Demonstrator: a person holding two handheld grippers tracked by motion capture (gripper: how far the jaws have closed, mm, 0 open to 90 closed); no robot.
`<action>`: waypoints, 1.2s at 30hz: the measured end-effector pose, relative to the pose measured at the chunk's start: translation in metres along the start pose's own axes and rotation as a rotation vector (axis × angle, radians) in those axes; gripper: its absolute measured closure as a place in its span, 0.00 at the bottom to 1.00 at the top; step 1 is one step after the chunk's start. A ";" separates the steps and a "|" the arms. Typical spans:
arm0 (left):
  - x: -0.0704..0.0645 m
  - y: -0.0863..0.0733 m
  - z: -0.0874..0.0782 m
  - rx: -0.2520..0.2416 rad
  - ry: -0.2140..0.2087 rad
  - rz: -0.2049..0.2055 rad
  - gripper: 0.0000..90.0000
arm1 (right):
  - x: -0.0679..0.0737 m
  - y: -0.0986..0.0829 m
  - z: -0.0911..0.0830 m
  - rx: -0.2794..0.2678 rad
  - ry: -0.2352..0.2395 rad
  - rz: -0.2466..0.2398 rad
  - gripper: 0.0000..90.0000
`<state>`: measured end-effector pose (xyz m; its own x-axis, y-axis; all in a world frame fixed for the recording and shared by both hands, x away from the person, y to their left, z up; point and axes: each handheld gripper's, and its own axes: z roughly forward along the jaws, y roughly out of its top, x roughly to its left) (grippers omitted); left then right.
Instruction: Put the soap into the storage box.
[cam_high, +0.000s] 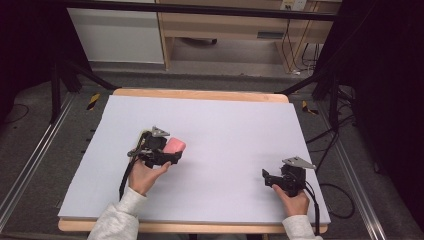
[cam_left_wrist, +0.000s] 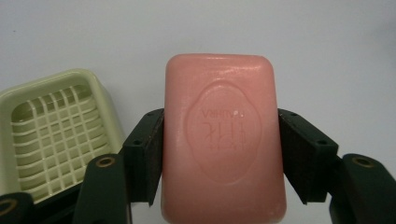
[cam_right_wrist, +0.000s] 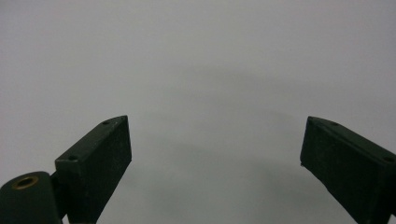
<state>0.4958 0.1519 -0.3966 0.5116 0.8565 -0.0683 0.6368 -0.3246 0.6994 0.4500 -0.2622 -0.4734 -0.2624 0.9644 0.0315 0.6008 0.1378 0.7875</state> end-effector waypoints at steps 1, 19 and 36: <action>0.002 0.000 -0.001 -0.003 0.002 -0.004 0.41 | 0.000 0.000 0.000 0.001 0.000 0.000 0.10; 0.028 0.006 -0.012 -0.016 0.062 -0.035 0.41 | 0.001 0.000 0.000 0.001 -0.001 0.000 0.10; 0.051 0.009 -0.017 -0.023 0.109 -0.076 0.41 | 0.002 0.000 0.001 0.003 0.003 -0.007 0.10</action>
<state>0.5181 0.1991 -0.3815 0.3956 0.9173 -0.0452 0.6573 -0.2485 0.7115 0.4502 -0.2605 -0.4735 -0.2683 0.9629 0.0279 0.6013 0.1448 0.7858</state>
